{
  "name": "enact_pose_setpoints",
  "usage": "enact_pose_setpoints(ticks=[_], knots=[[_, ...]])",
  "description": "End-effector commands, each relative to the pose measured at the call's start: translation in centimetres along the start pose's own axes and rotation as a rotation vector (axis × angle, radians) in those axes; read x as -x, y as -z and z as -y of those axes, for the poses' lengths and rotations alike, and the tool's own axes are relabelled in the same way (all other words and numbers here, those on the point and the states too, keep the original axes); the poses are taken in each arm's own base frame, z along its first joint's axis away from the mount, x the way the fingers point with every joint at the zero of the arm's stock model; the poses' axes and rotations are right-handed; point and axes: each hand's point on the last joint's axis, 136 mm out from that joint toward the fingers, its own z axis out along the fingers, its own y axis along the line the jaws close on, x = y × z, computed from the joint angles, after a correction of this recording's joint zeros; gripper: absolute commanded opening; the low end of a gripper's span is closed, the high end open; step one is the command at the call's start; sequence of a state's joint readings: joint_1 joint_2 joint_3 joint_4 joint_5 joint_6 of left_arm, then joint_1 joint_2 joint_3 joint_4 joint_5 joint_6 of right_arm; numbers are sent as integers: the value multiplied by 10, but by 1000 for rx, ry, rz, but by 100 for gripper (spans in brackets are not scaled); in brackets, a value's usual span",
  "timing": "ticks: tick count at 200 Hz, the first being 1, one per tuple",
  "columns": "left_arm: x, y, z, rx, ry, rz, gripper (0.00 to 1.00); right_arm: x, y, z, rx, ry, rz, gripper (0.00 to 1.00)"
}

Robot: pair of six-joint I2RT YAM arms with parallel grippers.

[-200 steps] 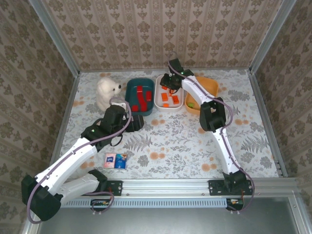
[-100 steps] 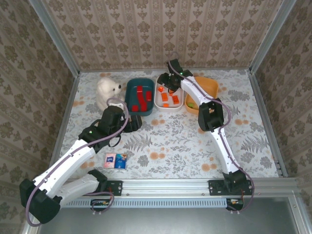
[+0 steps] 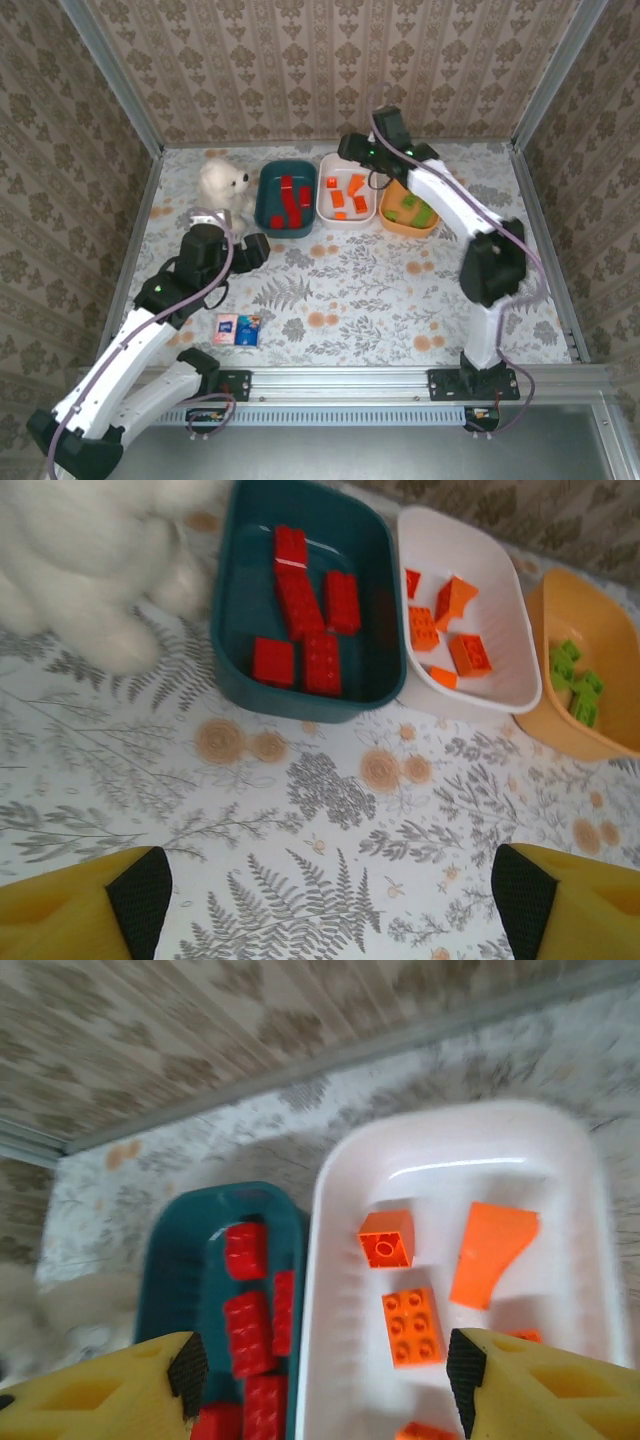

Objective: Sort the legos into containers by color

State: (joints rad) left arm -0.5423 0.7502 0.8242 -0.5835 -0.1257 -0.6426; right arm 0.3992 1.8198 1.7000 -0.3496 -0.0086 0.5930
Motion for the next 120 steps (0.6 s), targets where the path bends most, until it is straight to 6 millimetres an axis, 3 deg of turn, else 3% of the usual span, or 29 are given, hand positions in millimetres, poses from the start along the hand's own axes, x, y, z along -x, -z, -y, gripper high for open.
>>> enact_pose_setpoints(ticks=[1,9,41,50,75,99,120], knots=[[-1,15,-23,69,58,22,99,3,55,10,-31,98,148,95],[-1,19,-28,76,70,28,100,-11,73,26,-73,98,135,100],[5,32,-43,123,29,68,100,-60,149,109,-371,116,12,100],[7,34,-50,161,5,71,100,-70,166,121,-411,129,-8,99],[9,35,-79,354,-56,51,100,-96,187,113,-227,167,-65,100],[17,39,-116,594,-109,92,100,-95,207,162,-473,88,14,100],[19,24,-127,640,-285,153,100,-92,199,186,-462,91,158,100]])
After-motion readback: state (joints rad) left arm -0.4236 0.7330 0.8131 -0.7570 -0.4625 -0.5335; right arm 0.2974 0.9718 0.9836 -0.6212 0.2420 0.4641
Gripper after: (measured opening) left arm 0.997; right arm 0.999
